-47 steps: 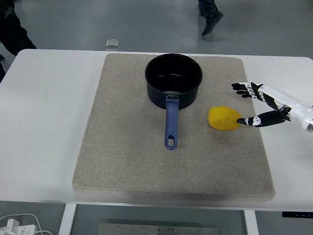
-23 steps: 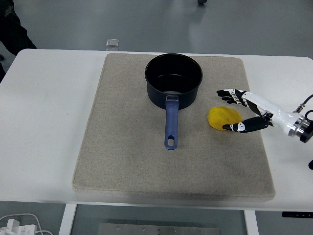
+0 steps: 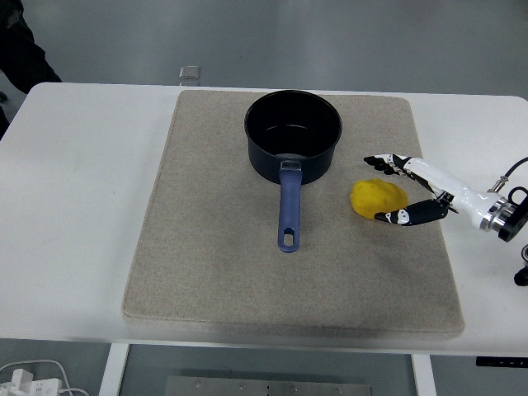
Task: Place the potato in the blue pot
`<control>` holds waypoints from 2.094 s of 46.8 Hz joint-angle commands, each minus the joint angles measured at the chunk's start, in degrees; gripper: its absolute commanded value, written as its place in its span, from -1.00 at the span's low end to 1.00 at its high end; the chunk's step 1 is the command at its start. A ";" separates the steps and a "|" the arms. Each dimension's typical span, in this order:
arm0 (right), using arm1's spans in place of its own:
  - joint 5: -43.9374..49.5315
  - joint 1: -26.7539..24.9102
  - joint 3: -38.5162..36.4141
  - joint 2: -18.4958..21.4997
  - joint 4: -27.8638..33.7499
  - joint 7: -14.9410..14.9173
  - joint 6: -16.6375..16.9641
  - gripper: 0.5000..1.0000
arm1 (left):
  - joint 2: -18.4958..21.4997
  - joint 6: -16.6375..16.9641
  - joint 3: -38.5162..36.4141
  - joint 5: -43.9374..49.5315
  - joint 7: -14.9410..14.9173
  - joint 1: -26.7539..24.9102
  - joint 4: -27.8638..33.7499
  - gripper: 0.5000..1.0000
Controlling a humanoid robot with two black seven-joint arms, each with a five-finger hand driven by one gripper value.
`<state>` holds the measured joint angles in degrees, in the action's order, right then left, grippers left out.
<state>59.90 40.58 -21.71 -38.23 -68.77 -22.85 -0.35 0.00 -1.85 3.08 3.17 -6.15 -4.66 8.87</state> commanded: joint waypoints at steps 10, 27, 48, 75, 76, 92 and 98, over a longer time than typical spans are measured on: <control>-0.05 -1.03 0.00 0.70 0.92 -0.18 -0.17 0.65 | 0.00 0.00 0.00 0.00 0.00 0.00 -0.17 0.99; -0.13 -1.38 0.00 1.50 2.50 -0.79 -0.17 0.63 | 0.00 0.00 0.09 0.08 0.00 0.09 -0.26 0.99; -0.05 -1.56 0.09 1.85 2.76 -0.18 -0.61 -0.52 | 0.00 0.00 0.00 0.08 0.00 0.09 -0.26 0.99; -0.84 -1.29 -0.35 1.23 2.41 -0.62 -0.70 -1.00 | 0.00 0.00 0.00 0.08 0.00 0.09 0.18 0.99; -0.93 -1.21 -0.44 1.23 2.41 -0.62 -0.70 -1.00 | 0.00 0.00 0.00 0.08 0.00 0.09 0.18 0.99; -3.29 3.01 -1.32 0.44 1.97 -0.36 -0.35 -1.00 | 0.00 -0.08 -0.09 0.00 0.00 0.09 0.44 0.99; -8.39 8.01 -0.53 0.88 2.24 0.00 0.00 -1.00 | 0.00 -0.08 -0.09 0.00 0.00 0.00 0.53 0.99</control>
<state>53.98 45.74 -22.87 -37.76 -66.72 -23.08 -0.49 0.00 -1.92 2.99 3.16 -6.18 -4.59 9.32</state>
